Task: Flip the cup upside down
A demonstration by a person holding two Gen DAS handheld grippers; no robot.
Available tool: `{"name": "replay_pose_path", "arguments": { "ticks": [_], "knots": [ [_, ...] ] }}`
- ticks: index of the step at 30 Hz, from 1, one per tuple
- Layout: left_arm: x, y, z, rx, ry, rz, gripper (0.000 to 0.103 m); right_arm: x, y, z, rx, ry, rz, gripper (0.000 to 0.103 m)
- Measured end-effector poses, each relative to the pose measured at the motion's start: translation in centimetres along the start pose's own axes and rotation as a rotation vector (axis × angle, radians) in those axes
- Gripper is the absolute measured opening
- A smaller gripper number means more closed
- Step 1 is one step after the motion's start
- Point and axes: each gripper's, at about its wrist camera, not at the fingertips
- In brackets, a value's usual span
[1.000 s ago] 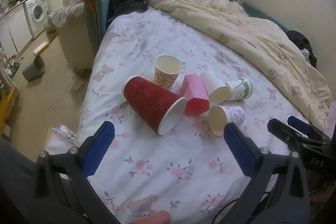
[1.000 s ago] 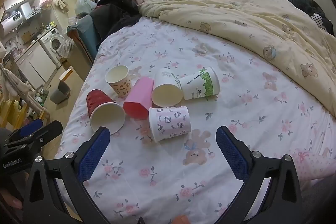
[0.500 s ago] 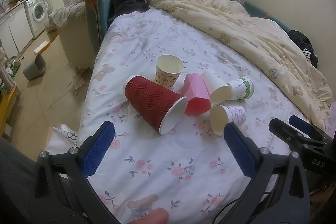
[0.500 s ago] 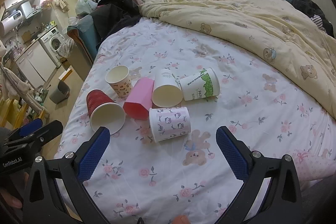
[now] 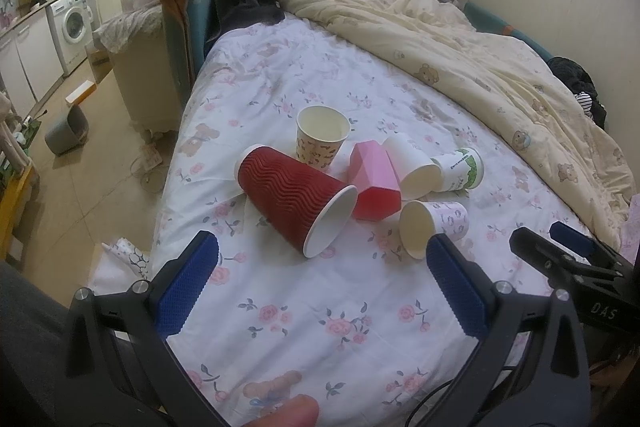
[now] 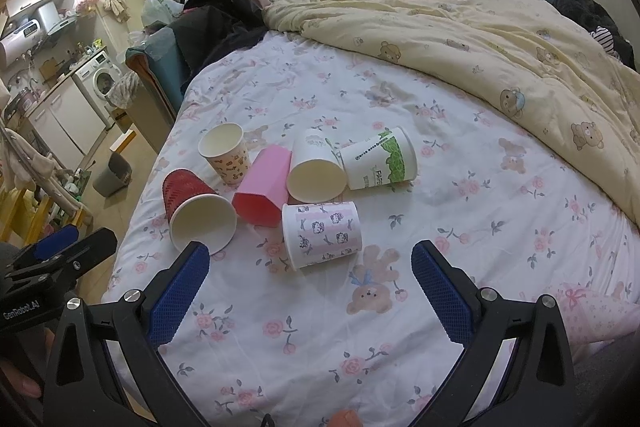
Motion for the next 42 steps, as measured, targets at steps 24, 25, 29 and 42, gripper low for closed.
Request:
{"name": "replay_pose_path", "arguments": {
  "ticks": [24, 25, 29, 42],
  "knots": [
    [-0.09, 0.26, -0.01, 0.016, 0.000, -0.005, 0.103, 0.01, -0.04, 0.12, 0.001, -0.002, -0.003, 0.103],
    [-0.09, 0.26, 0.00, 0.017, 0.000, -0.005, 0.103, 0.01, -0.05, 0.13, 0.000, -0.002, -0.003, 0.103],
    [-0.09, 0.27, 0.00, 0.016, -0.001, -0.005, 0.103, 0.02, -0.06, 0.10, 0.000, -0.002, -0.003, 0.103],
    [-0.10, 0.24, 0.09, 0.016, -0.001, -0.009, 0.103, 0.04, -0.12, 0.05, -0.001, 0.000, -0.005, 0.103]
  ]
}}
Point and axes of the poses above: each gripper's, at about its wrist camera, not at the fingertips, and y roughly against the way its jaws point, z to its right, x to its top, and after that the axes turned 1 degree about -x, right-handed
